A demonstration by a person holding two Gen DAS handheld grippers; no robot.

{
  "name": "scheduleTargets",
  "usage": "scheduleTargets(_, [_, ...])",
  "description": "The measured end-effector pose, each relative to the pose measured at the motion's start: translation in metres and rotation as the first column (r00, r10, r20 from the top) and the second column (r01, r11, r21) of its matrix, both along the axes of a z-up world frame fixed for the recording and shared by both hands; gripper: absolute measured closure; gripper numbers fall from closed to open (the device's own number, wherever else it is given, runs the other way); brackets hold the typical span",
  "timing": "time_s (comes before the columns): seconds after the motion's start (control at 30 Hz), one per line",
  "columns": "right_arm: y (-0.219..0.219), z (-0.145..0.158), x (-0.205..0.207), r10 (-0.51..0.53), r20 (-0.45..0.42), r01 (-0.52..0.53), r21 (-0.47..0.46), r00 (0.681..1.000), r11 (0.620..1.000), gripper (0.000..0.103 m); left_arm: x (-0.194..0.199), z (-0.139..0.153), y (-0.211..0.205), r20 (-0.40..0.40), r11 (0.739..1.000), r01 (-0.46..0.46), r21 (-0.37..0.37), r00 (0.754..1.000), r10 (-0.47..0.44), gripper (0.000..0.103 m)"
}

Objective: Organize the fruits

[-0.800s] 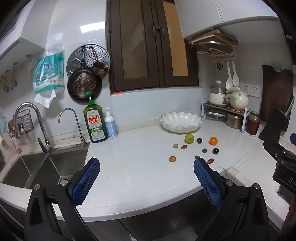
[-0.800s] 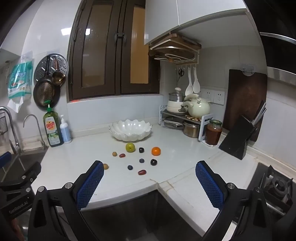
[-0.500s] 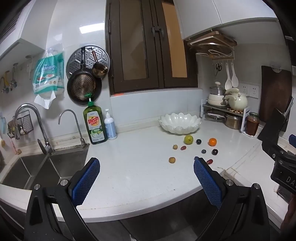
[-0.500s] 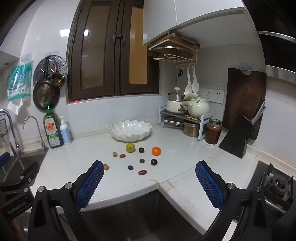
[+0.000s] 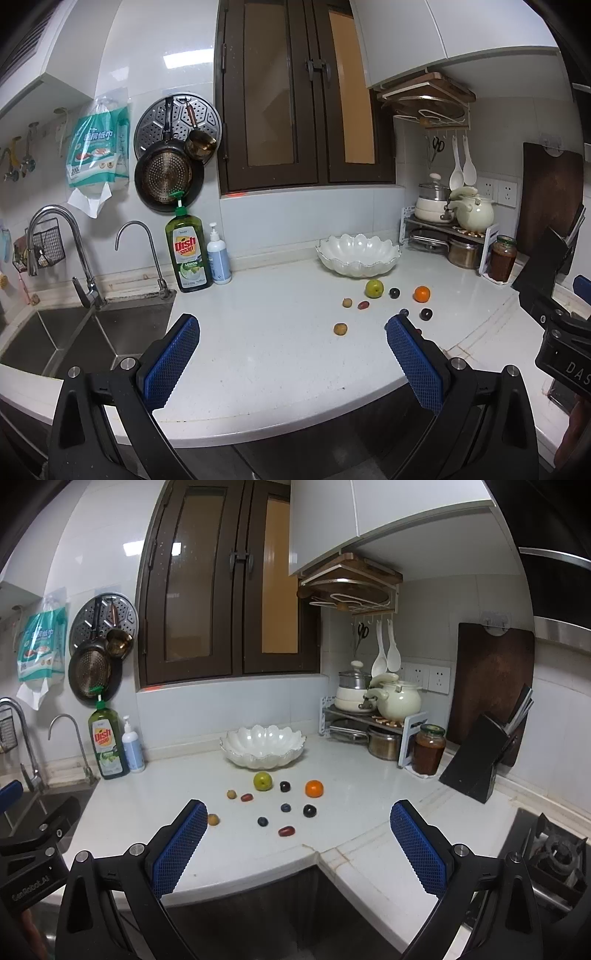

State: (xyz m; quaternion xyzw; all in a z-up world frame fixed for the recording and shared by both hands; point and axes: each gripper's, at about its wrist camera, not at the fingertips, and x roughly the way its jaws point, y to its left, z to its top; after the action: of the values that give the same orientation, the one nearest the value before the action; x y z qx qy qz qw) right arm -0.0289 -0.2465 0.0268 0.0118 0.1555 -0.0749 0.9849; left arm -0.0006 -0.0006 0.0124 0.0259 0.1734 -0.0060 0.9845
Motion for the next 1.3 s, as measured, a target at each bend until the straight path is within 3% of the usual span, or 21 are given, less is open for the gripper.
scheduleTargets(1.3, [0.003,0.006,-0.011,-0.004,0.039,0.004,-0.014,0.999,1.0,0.002,-0.01,0.01,0.001,0.056,1.0,-0.003,-0.002,0.998,0.003,0.0])
